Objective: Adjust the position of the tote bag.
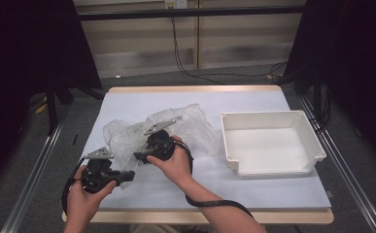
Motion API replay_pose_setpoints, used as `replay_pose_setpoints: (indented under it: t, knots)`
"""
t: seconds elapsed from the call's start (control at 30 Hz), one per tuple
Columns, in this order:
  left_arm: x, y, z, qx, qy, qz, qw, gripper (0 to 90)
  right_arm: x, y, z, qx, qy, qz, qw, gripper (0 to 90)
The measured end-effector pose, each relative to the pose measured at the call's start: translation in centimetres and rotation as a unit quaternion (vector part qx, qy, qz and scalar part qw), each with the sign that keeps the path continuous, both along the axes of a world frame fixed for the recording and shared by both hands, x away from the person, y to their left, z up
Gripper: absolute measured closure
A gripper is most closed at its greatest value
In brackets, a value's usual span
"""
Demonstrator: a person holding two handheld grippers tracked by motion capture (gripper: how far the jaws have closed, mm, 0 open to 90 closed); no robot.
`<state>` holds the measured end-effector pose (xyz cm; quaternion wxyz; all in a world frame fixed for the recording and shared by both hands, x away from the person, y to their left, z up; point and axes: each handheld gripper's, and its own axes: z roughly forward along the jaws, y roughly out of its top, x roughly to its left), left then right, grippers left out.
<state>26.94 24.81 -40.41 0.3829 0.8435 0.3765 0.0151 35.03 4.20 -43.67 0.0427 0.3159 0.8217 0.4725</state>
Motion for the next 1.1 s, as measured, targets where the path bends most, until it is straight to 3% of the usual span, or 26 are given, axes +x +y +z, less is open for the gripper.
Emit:
replay_pose_setpoints:
  t: [0.1,0.13,0.23,0.27,0.33,0.5,0.63,0.7,0.8,0.87,0.93,1.07,1.1]
  knots:
    - [0.1,0.1,0.1,0.001,-0.005,0.005,1.0000,83.7,0.4,-0.3,-0.1,0.012,0.006,-0.005,0.9999,82.2]
    - [0.1,0.3,0.4,0.006,-0.016,0.014,0.9998,78.2,0.5,-0.4,-0.2,0.019,0.015,-0.002,0.9997,89.0]
    - [0.1,0.4,0.8,0.016,-0.028,0.021,0.9993,59.8,0.6,-0.7,-0.3,0.025,0.020,-0.002,0.9995,90.0]
    - [-0.1,0.6,1.2,0.033,-0.039,0.043,0.9978,49.8,0.5,-0.9,-0.5,0.025,0.028,0.008,0.9993,90.0]
    - [0.1,1.0,1.4,0.028,-0.035,0.054,0.9975,41.0,0.4,-1.1,-0.5,0.021,0.026,0.013,0.9994,90.0]
    - [0.4,1.2,2.0,0.039,-0.042,0.086,0.9946,20.8,-0.2,-1.8,-0.7,0.016,0.023,0.021,0.9994,90.0]
    - [1.2,1.4,2.3,0.049,-0.045,0.116,0.9910,14.4,-0.7,-2.1,-0.7,0.017,0.028,0.030,0.9990,90.0]
    - [1.4,1.5,2.4,0.054,-0.048,0.117,0.9904,14.1,-0.9,-2.2,-0.7,0.015,0.028,0.033,0.9990,90.0]
    - [1.9,1.3,2.8,0.057,-0.065,0.138,0.9867,13.3,-1.4,-2.4,-0.7,0.013,0.024,0.040,0.9988,90.0]
    - [2.0,1.2,2.9,0.062,-0.070,0.138,0.9861,13.3,-1.5,-2.4,-0.7,0.014,0.027,0.042,0.9986,90.0]
    - [2.4,1.0,3.1,0.057,-0.070,0.130,0.9874,12.4,-1.6,-2.5,-0.7,0.014,0.027,0.044,0.9986,90.0]
    - [3.6,0.3,3.1,0.056,-0.081,0.138,0.9856,9.1,-1.8,-2.5,-0.9,0.014,0.031,0.046,0.9984,90.0]
    - [4.0,0.2,3.3,0.056,-0.080,0.134,0.9861,6.5,-1.8,-2.4,-0.9,0.016,0.033,0.046,0.9983,90.0]
